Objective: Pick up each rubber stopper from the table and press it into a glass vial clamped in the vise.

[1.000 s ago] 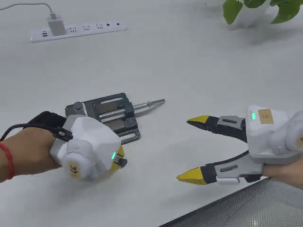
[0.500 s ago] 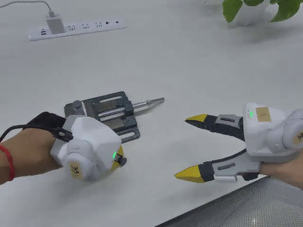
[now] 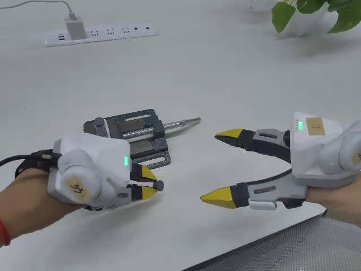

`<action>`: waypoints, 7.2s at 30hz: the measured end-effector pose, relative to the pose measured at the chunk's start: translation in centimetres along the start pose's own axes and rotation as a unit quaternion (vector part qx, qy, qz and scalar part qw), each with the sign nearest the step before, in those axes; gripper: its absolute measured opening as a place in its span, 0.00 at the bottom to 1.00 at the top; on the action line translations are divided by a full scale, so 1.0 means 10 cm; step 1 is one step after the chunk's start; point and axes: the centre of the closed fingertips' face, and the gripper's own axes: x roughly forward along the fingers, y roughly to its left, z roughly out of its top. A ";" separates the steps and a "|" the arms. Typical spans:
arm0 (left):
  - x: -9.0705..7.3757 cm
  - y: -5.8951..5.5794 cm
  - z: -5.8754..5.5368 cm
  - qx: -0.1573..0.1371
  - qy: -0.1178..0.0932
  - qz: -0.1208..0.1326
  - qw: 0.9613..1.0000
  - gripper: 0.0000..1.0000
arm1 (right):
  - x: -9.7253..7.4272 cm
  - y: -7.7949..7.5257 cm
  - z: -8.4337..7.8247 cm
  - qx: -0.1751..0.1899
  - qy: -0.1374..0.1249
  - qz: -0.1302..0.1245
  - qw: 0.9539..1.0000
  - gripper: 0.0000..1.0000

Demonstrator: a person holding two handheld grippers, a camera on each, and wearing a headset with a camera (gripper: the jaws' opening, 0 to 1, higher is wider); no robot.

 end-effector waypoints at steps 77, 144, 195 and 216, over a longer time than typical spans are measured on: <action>-1.00 -0.10 0.38 -0.152 -0.151 0.130 0.968 0.04 | 0.65 0.80 0.83 -0.196 0.117 0.200 0.953 0.06; -1.58 0.22 -0.67 -0.242 -0.176 0.233 0.925 0.68 | 1.75 -0.14 0.53 -0.191 0.262 0.099 0.941 0.06; -1.55 0.23 -0.63 -0.239 -0.183 0.229 0.926 0.63 | 1.78 -0.12 0.54 -0.248 0.282 0.082 0.923 0.10; -1.47 0.18 -0.70 -0.228 -0.157 0.216 0.936 0.71 | 1.67 -0.11 0.62 -0.185 0.253 0.098 0.945 0.01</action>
